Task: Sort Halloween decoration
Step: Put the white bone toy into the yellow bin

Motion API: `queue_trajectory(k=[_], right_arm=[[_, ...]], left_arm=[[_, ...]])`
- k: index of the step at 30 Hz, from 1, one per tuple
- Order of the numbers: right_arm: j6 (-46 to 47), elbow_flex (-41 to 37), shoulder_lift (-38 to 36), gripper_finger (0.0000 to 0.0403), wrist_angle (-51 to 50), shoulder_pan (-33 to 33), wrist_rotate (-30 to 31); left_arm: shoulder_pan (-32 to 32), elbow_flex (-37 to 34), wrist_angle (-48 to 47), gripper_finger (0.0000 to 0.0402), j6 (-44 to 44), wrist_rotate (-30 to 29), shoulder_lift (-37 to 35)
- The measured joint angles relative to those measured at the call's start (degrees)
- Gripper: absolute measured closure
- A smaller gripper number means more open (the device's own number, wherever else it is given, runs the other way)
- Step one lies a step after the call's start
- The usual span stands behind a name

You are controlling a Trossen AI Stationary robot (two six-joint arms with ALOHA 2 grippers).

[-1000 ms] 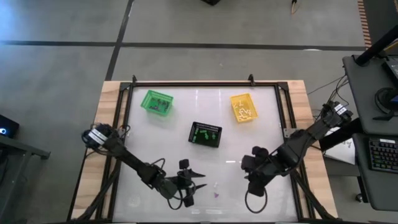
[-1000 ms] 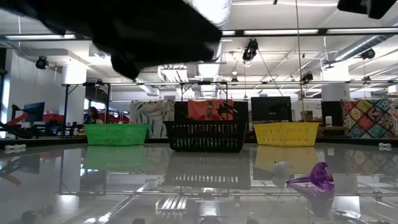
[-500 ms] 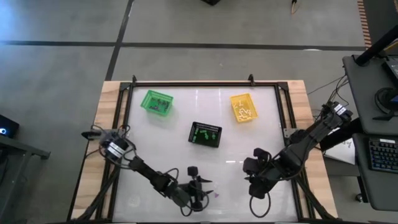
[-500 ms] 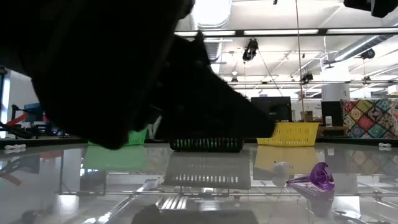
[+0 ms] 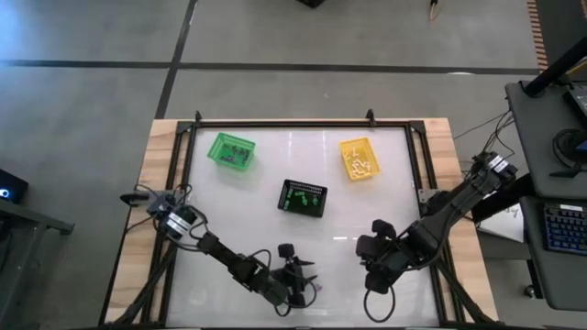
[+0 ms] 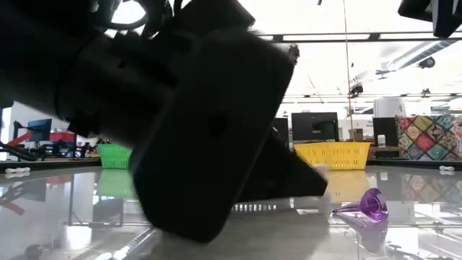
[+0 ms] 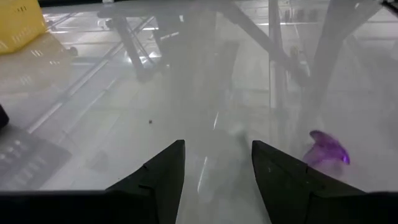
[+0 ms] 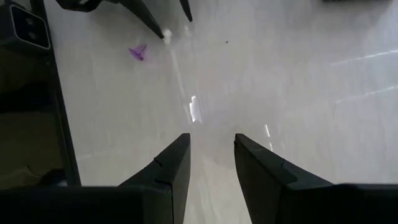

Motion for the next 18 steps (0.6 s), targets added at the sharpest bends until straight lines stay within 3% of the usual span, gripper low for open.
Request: queue_trajectory(k=[14,18], right_arm=[[-0.3,-0.1,0.8,0.0289,0.0,0.0,-0.1],[-0.3,-0.1,0.8,0.0289,0.0,0.0,-0.1]], left_arm=[[0.0,0.4,-0.7,0.0232,-0.5,0.1,0.0],[-0.1,0.4,-0.7,0.0232,-0.1,3.0,0.0]])
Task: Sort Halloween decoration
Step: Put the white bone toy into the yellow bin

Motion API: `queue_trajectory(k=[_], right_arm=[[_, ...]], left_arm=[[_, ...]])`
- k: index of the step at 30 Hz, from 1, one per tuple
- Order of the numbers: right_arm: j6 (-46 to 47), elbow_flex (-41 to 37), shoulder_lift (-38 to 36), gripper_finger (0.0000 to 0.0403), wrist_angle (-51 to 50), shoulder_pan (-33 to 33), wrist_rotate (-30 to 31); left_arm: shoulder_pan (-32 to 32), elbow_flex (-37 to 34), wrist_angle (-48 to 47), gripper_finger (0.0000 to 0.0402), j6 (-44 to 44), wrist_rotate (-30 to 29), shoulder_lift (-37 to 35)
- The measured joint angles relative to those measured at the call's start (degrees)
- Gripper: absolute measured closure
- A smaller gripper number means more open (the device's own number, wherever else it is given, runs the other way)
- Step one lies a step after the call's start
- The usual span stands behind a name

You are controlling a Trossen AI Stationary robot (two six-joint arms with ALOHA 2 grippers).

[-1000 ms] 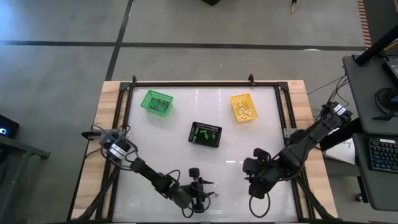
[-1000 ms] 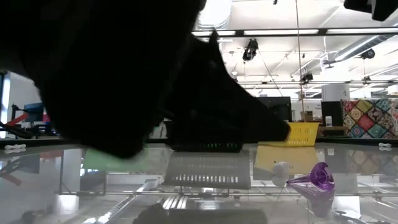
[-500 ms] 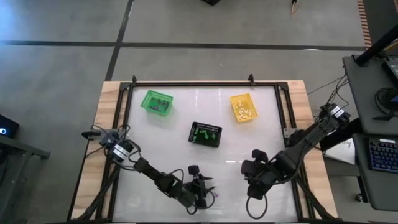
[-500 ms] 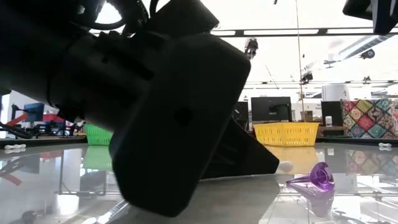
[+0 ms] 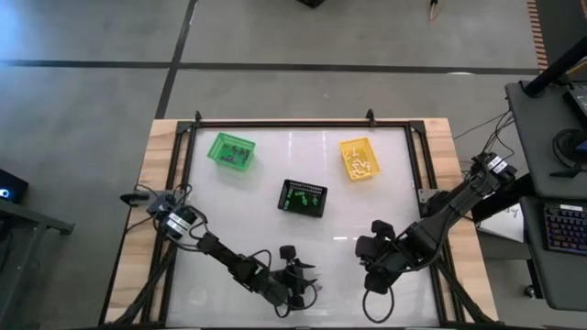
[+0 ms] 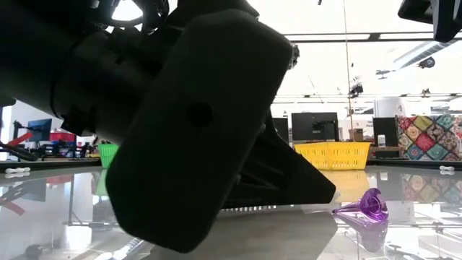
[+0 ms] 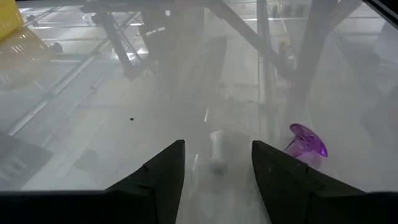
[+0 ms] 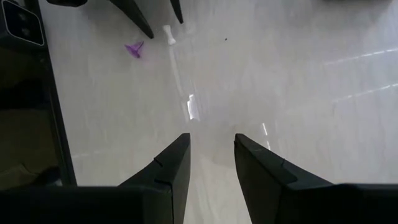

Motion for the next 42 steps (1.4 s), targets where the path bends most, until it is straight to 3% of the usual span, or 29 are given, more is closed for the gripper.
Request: queue_trajectory(k=[10,25,30,34,42], right_arm=[[-1.1,0.0,0.0,0.0289,0.0,0.0,0.1],[-1.8,-0.1,0.0,0.0289,0.1,0.0,1.8],[-4.8,-0.2,0.0,0.0289,1.2,0.3,9.0],[-12.6,-2.7,0.0,0.0289,9.3,0.5,15.1],[-36.9,-13.5,-0.1,0.0289,39.7,0.6,15.0]], left_arm=[[0.0,-0.1,0.5,0.0252,0.2,0.4,0.7],[0.3,0.1,1.9,0.0394,-0.4,2.9,1.4],[0.4,-0.3,1.1,0.0398,0.9,0.1,0.7],[0.6,-2.4,0.8,0.0399,4.2,-0.8,-2.9],[-0.1,-14.9,6.3,0.0400,11.3,-5.1,-19.0]])
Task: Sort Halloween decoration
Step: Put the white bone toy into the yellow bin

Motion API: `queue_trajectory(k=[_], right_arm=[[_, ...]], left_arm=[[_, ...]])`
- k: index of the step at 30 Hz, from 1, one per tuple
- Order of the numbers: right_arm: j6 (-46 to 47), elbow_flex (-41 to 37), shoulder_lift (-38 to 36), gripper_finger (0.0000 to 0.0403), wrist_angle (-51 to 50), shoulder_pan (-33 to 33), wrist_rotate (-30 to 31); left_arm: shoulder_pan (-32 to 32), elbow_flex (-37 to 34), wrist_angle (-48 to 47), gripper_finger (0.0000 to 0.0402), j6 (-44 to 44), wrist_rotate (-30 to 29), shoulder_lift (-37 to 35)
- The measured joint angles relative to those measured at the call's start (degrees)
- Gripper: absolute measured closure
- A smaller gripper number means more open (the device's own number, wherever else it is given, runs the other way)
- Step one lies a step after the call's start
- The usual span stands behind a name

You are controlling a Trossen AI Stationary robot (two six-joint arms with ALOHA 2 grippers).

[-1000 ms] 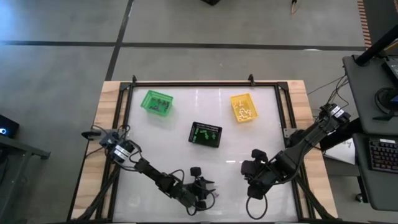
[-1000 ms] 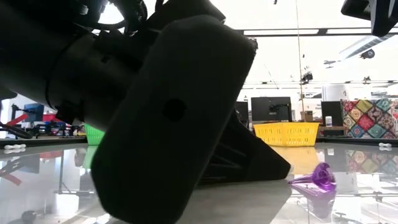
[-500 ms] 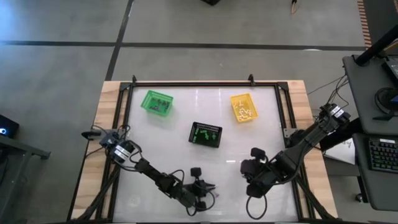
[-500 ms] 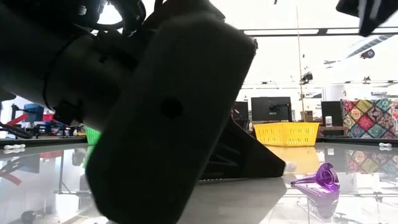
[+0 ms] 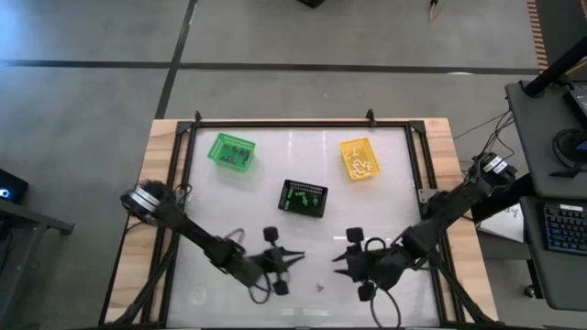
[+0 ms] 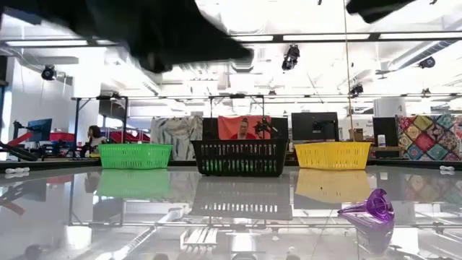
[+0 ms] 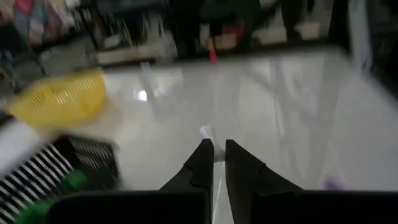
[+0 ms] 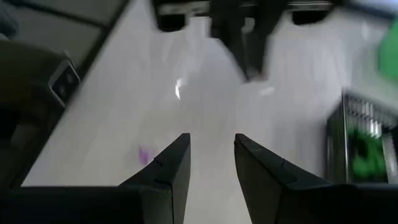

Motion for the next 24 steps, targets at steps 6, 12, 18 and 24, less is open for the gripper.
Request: queue_trajectory(k=[6,12,18,24], right_arm=[[-16.7,-9.3,-0.3,0.0289,30.1,-2.6,2.6],[-26.8,-17.2,-0.3,0.0289,59.3,-5.9,2.4],[-26.7,-19.3,-0.3,0.0289,70.7,-11.1,-8.0],[-26.4,-17.9,-0.3,0.0289,70.8,-14.5,-12.4]], left_arm=[[-0.5,-12.5,18.3,0.0400,10.7,0.6,-12.2],[-0.6,-20.7,36.8,0.0400,16.4,4.6,-16.3],[-0.2,-20.9,45.2,0.0400,18.2,5.6,-12.7],[0.0,-16.1,49.5,0.0400,24.9,6.4,-8.7]])
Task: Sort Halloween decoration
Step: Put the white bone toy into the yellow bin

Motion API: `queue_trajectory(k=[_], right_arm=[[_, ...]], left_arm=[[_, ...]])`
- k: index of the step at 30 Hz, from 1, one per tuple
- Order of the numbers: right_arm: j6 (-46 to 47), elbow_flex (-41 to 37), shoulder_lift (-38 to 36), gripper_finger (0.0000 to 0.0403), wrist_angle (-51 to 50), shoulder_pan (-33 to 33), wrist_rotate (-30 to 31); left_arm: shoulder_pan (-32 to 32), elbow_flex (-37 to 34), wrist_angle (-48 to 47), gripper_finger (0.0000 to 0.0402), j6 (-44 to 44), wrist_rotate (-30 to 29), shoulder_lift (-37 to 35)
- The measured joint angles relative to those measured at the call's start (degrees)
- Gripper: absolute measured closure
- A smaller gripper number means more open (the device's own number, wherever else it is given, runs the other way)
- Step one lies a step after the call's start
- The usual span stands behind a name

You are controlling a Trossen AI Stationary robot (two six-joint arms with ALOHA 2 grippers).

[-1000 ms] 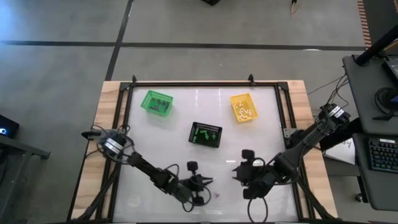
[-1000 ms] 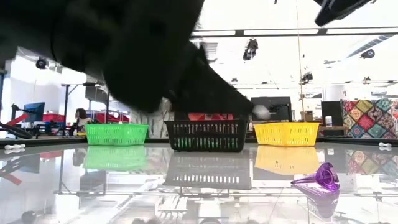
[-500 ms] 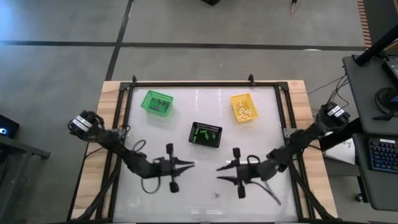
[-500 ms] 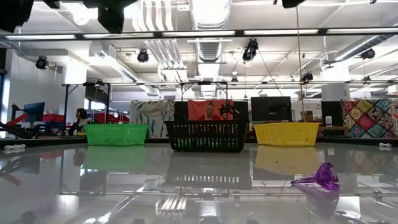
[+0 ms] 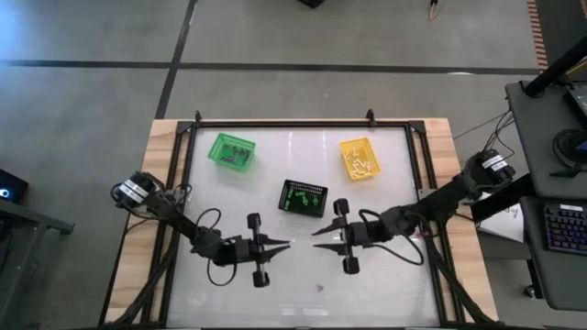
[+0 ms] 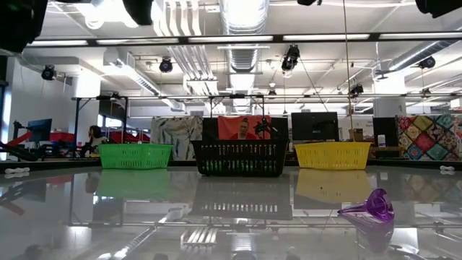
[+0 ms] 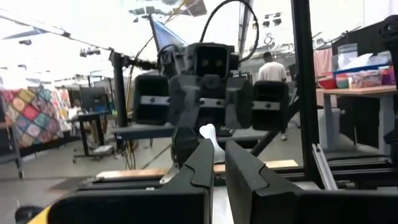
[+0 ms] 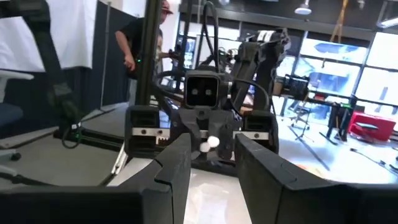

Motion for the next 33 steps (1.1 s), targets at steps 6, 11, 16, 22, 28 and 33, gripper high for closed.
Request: queue_trajectory(k=[6,11,16,22,28,33], right_arm=[[-0.2,1.2,0.0,0.0289,0.1,-0.8,-3.4],[0.3,1.3,0.0,0.0289,0.4,-0.8,-3.4],[6.0,1.3,0.1,0.0289,1.1,-1.4,-3.5],[10.4,1.3,0.3,0.0289,1.8,-1.8,-4.4],[10.7,1.3,0.3,0.0289,1.8,-1.8,-7.8],[11.3,1.3,0.3,0.0289,1.8,-1.8,-7.7]], left_arm=[[0.4,4.3,0.4,0.0401,3.8,0.0,2.0],[0.9,7.0,0.3,0.0401,4.9,0.1,3.7],[1.2,10.2,-0.1,0.0401,5.4,1.4,6.1],[1.7,14.6,0.0,0.0401,8.2,1.5,9.3],[2.2,16.3,0.8,0.0401,8.8,1.3,10.0],[2.5,16.4,0.8,0.0401,8.4,1.3,10.0]])
